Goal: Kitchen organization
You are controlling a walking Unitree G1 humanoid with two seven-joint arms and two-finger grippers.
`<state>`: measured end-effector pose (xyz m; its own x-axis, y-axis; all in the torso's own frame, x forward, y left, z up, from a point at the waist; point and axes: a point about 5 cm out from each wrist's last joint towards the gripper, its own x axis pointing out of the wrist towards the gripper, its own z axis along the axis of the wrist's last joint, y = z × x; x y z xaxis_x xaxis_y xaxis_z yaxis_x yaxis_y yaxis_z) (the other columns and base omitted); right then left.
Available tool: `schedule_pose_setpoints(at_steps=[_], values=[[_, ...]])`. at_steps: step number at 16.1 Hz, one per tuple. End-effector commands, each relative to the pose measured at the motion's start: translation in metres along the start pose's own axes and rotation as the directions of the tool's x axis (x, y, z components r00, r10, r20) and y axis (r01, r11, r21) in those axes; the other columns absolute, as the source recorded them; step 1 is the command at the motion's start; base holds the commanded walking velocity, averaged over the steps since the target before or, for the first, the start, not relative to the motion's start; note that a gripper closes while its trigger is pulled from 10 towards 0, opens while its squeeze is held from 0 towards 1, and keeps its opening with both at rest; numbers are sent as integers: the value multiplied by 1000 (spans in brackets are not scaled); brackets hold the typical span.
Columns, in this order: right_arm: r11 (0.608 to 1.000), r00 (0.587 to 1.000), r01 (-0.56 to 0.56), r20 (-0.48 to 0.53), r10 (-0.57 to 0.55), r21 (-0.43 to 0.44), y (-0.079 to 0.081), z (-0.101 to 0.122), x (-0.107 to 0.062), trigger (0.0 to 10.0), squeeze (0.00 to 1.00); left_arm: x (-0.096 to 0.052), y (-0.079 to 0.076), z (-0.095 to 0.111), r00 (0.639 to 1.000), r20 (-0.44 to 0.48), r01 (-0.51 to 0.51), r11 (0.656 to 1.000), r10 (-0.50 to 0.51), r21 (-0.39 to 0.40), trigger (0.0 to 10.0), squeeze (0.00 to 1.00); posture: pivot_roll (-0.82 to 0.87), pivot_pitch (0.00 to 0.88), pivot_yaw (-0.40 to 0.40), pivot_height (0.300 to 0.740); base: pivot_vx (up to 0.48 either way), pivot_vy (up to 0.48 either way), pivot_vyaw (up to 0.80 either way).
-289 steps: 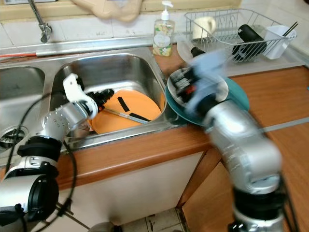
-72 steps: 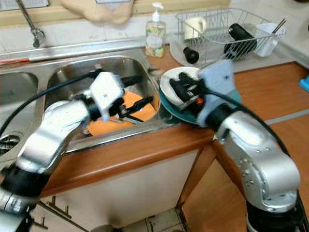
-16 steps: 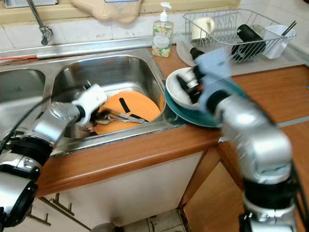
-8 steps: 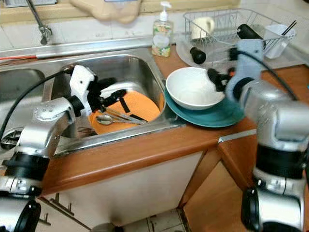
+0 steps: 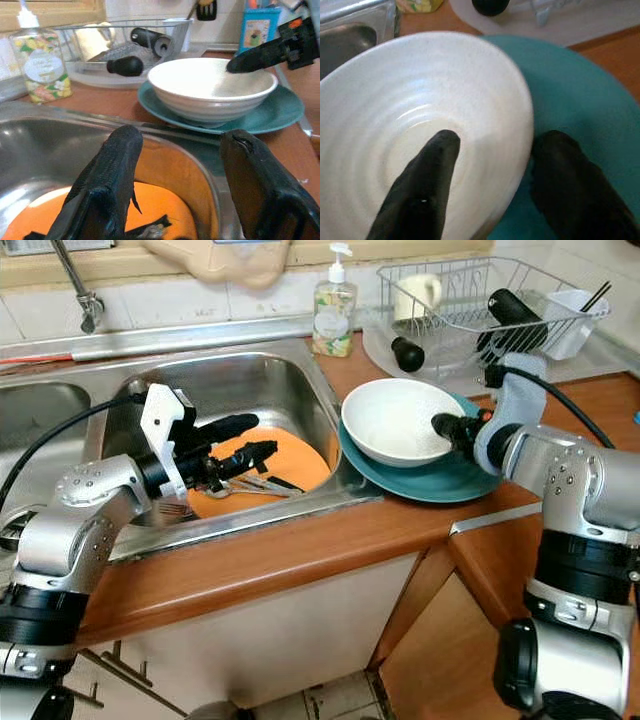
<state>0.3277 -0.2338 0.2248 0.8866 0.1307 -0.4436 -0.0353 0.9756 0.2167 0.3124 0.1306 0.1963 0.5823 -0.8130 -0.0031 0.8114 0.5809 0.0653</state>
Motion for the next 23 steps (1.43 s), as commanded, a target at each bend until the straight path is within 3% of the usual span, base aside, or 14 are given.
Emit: schedule_pose_setpoints(at_steps=[1, 2, 10, 14, 19, 23], values=[[999, 999, -32, 7, 32, 29, 3, 5, -1, 1373, 0, -1, -4, 0, 1000, -12, 18, 1000, -18, -5, 10000, 0, -83, 0, 4, 740, 0, 0, 0], [997, 998, -55, 2, 55, 48, 5, 3, -1, 0, 0, -2, -5, 0, 1000, -16, 21, 1000, -21, -9, 10000, 0, -81, 0, 3, 740, 0, 0, 0], [987, 996, -86, -24, 90, 133, 7, -12, -2, 0, 0, -1, -6, -1, 999, -41, 4, 1000, -5, -14, 10000, 0, -84, 0, 6, 740, 0, 0, 0], [989, 997, -74, -10, 75, 131, 9, -14, -1, 0, 0, 1, -4, 1, 999, -41, -5, 1000, 5, -7, 10000, 0, -84, 0, 13, 740, 0, 0, 0], [992, 991, -103, 93, 96, 77, 18, 0, -4, 0, 0, 4, 0, 7, 999, -13, -46, 999, 46, -12, 10000, 0, -81, 0, 14, 740, 0, 0, 0], [979, 951, -198, 232, 204, -52, 36, 17, -15, 0, 0, 11, 5, 21, 992, 87, -83, 992, 92, -94, 10000, 0, -83, 0, 19, 740, 0, 0, 0]])
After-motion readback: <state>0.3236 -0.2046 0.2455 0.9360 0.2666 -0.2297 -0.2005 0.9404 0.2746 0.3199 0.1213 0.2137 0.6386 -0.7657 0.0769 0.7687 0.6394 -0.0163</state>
